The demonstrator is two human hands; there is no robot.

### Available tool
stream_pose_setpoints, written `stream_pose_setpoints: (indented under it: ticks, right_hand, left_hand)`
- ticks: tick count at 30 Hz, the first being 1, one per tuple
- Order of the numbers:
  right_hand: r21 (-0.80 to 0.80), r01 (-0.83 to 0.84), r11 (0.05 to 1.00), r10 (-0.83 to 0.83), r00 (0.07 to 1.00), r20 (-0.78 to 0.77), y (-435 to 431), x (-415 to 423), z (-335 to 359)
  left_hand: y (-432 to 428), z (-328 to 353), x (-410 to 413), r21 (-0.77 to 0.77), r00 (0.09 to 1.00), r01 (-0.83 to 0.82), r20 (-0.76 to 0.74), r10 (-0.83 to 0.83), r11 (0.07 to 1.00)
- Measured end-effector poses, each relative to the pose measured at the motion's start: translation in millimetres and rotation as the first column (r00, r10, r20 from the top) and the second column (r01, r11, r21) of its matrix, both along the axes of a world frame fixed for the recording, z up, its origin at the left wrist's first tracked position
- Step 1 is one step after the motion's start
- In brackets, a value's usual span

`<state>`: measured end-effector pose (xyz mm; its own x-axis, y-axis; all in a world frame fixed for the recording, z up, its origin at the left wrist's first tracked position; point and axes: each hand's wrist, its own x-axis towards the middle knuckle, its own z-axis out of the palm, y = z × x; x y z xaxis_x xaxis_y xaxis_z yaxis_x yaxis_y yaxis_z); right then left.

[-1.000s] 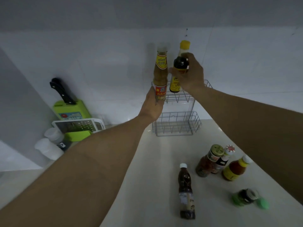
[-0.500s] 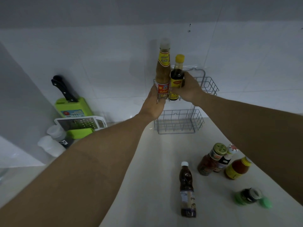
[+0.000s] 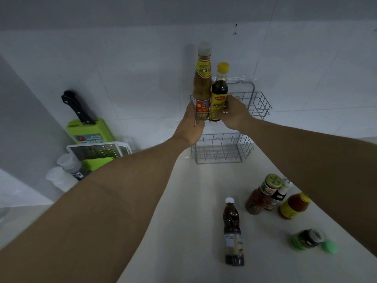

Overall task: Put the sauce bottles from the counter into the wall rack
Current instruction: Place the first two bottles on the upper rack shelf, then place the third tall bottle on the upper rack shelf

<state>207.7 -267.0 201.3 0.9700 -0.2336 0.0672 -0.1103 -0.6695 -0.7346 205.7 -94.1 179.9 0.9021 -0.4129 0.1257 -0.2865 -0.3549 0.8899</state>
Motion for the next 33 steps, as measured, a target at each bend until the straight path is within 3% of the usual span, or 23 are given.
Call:
stream_pose_setpoints:
  ticks: [6,10,12,15,20,29,33]
  right_hand:
    - [-0.099,0.202,0.974,-0.176,0.957,0.229,8.4,-35.3,-13.5]
    - [-0.139,0.286,0.948,-0.226,0.913,0.339,22.3,-65.0,-31.6]
    - [-0.124,0.273,0.954,-0.233,0.935,0.266,30.5,-79.0,-41.8]
    - [-0.098,0.220,0.971,-0.218,0.975,0.033,38.1,-100.0,-66.3]
    - [-0.162,0.177,0.971,-0.216,0.940,-0.265,45.8,-138.5,-111.1]
    - [-0.269,0.088,0.959,-0.214,0.846,-0.489,54.6,-199.5,-153.4]
    - [-0.256,0.165,0.952,-0.289,0.755,-0.588,54.1,-226.7,-174.0]
  left_hand:
    - [9.5,-20.0,-8.4,0.095,0.998,-0.045,-0.031,0.049,0.994]
    - [17.3,-58.2,-30.0,0.256,0.999,-0.025,-0.033,0.035,0.966]
    - [20.6,-79.6,-45.3,0.332,0.999,-0.017,-0.021,0.026,0.943]
    - [23.5,-111.4,-70.0,0.435,1.000,0.002,-0.017,0.006,0.901]
    - [22.3,-156.7,-112.1,0.568,0.996,0.088,-0.071,-0.058,0.818]
    - [25.1,-220.8,-167.1,0.680,0.980,0.199,-0.128,-0.153,0.706]
    - [29.3,-245.3,-186.7,0.781,0.986,0.132,-0.042,-0.159,0.611]
